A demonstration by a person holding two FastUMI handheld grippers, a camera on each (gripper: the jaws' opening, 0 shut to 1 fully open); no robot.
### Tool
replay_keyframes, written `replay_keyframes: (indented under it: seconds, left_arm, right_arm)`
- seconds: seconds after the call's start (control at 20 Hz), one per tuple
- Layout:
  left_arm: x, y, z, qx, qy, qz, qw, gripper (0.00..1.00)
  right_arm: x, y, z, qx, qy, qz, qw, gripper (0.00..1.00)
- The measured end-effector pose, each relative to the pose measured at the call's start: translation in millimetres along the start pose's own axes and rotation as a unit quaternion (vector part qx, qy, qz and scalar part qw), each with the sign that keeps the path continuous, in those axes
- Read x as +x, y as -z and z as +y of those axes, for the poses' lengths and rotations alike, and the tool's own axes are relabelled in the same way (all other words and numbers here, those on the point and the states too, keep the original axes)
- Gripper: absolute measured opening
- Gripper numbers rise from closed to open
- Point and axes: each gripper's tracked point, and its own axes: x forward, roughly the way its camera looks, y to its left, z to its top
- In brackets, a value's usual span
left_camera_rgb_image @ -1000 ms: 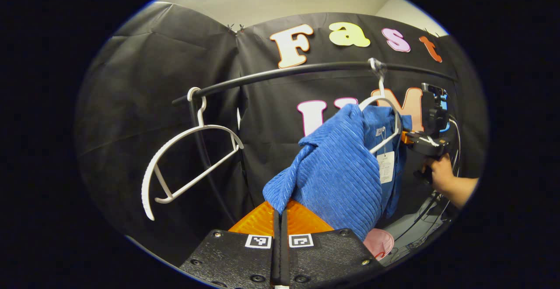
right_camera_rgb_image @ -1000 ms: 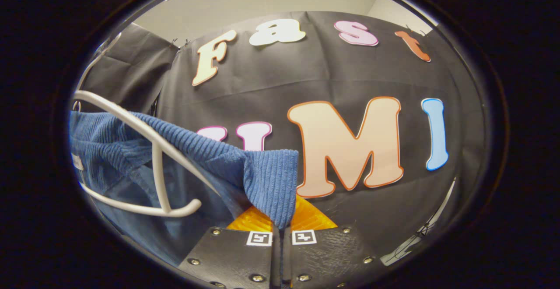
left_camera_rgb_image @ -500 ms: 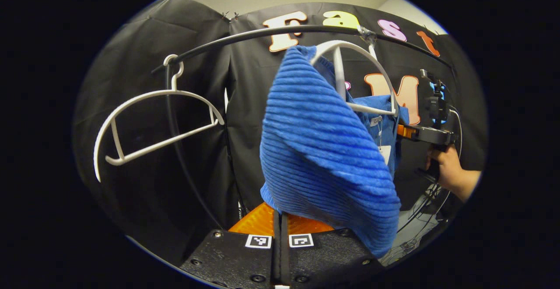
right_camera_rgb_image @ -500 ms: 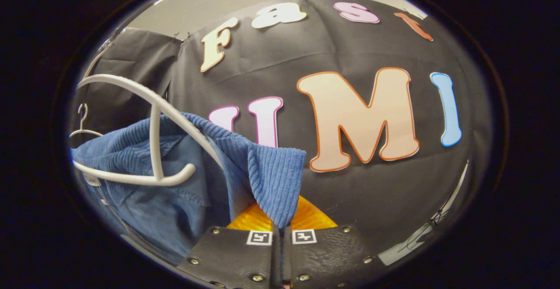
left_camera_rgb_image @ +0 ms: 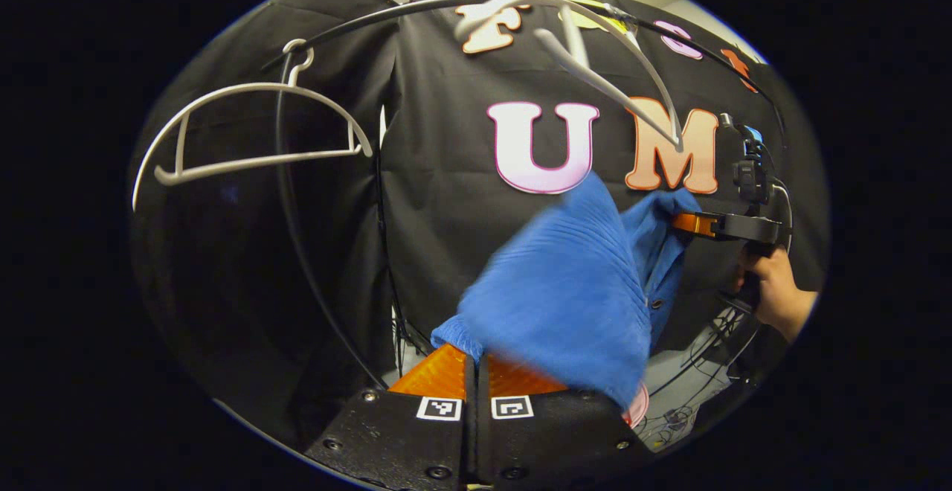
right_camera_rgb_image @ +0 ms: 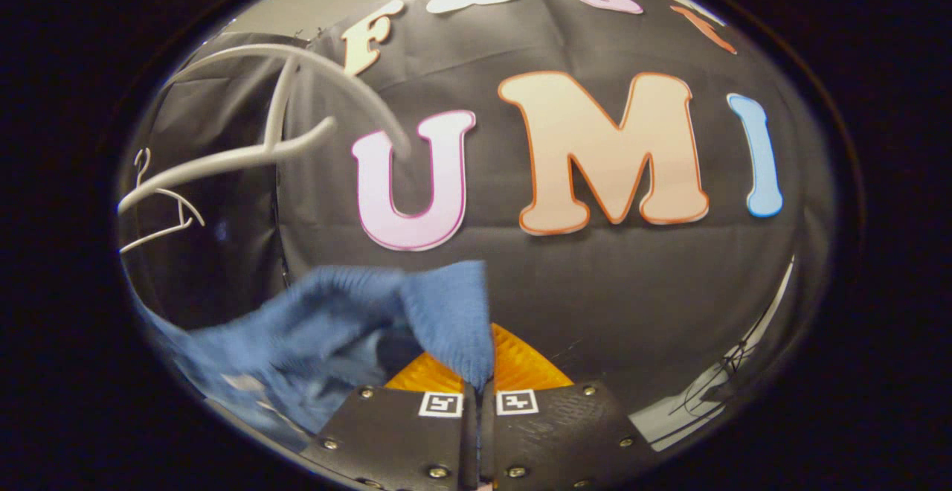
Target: Grasp the clothes on the hanger with both hands and then place them into the laundry hamper below.
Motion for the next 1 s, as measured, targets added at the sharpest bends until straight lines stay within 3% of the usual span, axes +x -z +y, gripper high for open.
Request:
replay_keyframes:
  seconds: [0.4, 0.6, 1.0]
  left_arm:
    - [8, 15, -26, 0.032, 0.008, 0.014, 0.999, 0.01]
    - [8, 12, -28, 0.030, 0.008, 0.018, 0.999, 0.01]
    - [11, -15, -84, 0.057, 0.044, -0.003, 0.997, 0.01]
  right_arm:
    - [-44, 48, -2, -0.036, -0.010, 0.040, 0.998, 0.02]
    - [-60, 45, -5, -0.023, -0.012, 0.042, 0.999, 0.02]
    - [-99, 18, -10, 0.005, -0.017, 0.029, 0.999, 0.02]
